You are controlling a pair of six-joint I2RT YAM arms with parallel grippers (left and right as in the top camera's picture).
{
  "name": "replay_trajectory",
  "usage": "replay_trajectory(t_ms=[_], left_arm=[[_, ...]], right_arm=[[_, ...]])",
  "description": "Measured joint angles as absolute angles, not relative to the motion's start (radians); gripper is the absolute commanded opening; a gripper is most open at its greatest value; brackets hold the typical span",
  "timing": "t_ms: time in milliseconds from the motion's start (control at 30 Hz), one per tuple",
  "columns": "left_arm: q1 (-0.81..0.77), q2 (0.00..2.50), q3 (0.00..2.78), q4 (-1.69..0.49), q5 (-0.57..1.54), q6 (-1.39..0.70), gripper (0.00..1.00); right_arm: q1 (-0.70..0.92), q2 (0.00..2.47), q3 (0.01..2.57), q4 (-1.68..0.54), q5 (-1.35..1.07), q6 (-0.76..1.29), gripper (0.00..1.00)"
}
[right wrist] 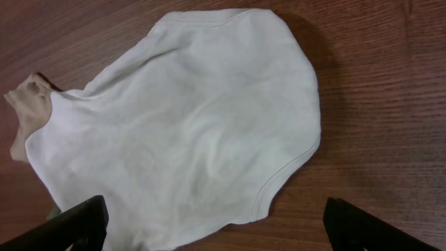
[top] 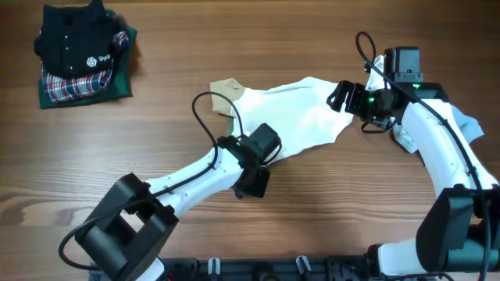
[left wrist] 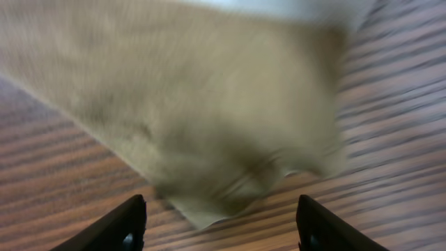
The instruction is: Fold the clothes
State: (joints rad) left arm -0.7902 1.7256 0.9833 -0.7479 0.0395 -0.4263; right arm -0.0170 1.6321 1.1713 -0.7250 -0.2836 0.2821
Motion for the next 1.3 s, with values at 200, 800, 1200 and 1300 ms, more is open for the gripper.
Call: replay_trajectory(t_ms=[200, 800, 1200, 1300], left_arm=[[-0.833, 1.726, 0.932, -0.64, 0.032, -0.44, 0.5], [-0.844, 1.549, 0.89, -0.535, -0.109, -0.546, 0.04], [-0.782, 1.583, 0.9, -0.205, -0.424, -0.571, 0.04], [-0.731, 1.672, 0.9, -0.197, -0.431, -0.571, 0.04]], right_arm=[[-0.017, 1.632, 1.171, -0.731, -0.284, 0.282, 1.0], [-0.017, 1.632, 1.171, -0.741, -0.287, 0.282, 1.0], [-0.017, 1.632, 1.171, -0.745, -0.287, 0.282, 1.0], [-0.017, 1.632, 1.171, -0.748, -0.287, 0.282, 0.99]])
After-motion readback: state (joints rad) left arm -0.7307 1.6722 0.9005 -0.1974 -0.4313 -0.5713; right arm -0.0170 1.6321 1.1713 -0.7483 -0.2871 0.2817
